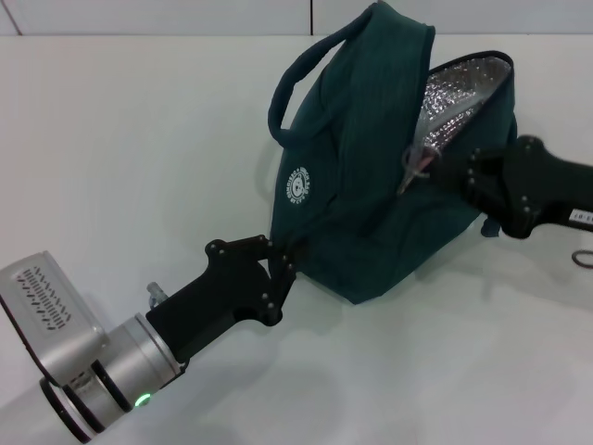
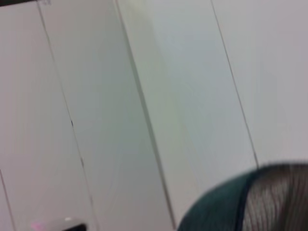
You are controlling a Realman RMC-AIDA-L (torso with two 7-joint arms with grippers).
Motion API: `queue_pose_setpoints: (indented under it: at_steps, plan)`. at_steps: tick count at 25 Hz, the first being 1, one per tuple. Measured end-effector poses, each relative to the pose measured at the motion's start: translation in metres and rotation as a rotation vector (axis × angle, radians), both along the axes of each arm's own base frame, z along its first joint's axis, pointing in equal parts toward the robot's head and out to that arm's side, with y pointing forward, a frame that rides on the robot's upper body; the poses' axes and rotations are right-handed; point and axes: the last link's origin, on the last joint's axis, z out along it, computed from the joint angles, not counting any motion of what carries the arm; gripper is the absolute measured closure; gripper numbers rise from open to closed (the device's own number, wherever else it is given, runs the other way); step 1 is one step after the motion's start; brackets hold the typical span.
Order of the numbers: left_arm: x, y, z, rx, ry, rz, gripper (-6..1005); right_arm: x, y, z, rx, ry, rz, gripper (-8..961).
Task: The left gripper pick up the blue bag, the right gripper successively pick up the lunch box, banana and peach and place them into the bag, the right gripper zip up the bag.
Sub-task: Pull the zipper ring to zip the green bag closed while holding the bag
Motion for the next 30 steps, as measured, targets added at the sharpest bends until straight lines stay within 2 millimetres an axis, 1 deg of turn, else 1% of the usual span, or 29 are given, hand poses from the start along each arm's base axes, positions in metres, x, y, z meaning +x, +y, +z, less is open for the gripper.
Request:
queue_pose_setpoints:
  at_steps: [6,11,17,20,24,27,30]
  plan:
    - [0.001,0.002,0.000,-0.001,0.003,-0.003,943,-0.012,0.004,0.010,0.165,0.077,0.101,946]
    - [0.002,0.002,-0.002,-0.013,0.009,-0.008,944,-0.015,0.006,0.020,0.274,0.143,0.122,947]
    - [0.002,0.002,-0.002,-0.015,0.009,-0.010,945,-0.013,0.009,0.022,0.306,0.140,0.118,944]
    - [0.002,0.002,-0.002,-0.015,0.009,-0.010,944,-0.009,0.007,0.024,0.294,0.139,0.103,934]
    - [0.002,0.003,-0.002,-0.015,0.009,-0.013,941,0.000,0.001,0.028,0.230,0.106,0.085,921]
    - [0.004,0.005,-0.002,-0.014,0.008,-0.017,939,0.007,-0.007,0.028,0.139,0.056,0.072,911]
    - [0.005,0.006,-0.001,-0.012,0.007,-0.020,937,0.017,-0.014,0.026,0.008,-0.038,0.057,842]
